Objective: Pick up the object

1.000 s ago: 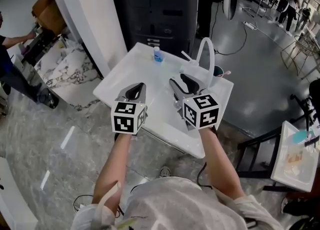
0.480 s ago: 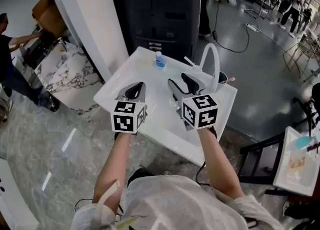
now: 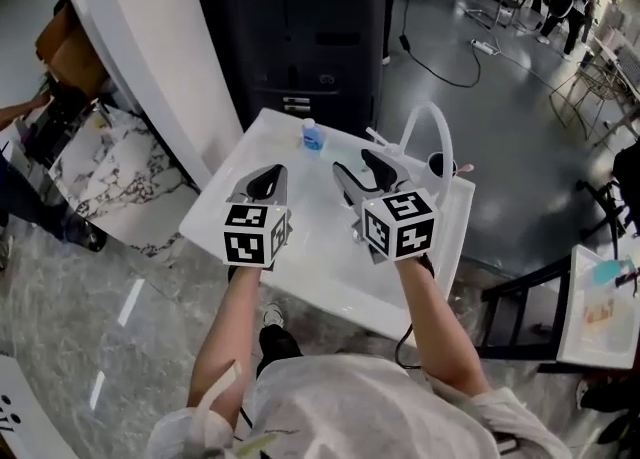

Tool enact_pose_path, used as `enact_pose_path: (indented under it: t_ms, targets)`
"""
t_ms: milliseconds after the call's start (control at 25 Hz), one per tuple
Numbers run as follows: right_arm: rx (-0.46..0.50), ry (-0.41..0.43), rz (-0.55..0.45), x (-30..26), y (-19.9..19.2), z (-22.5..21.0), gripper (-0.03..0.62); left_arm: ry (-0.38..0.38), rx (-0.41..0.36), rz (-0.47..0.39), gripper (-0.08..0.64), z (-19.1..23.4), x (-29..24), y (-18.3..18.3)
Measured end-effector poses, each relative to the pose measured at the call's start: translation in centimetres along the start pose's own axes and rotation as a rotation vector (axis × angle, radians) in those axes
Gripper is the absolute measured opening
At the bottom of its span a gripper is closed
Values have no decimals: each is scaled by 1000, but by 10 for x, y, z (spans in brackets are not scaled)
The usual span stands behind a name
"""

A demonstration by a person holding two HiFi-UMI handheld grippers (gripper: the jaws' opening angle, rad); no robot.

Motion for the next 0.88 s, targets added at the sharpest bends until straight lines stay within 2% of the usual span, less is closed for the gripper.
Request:
enact_pose_path:
  t_ms: [520,880]
  targets:
    - [0,-203,70,-75,3,-20,224,-228,-19,14,2,66,-77,11]
    - [22,-298,122,-109,4,-18,235,-379,-56,8,2,96,-106,24]
Point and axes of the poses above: the fingertips, and each gripper's own axes: x backward along the fingers, z to its left, y out of its top, the point moved 2 cm from there along x, backward along the fingers, and after that the axes turned 2 degrees about -y, right-handed, at the moved point
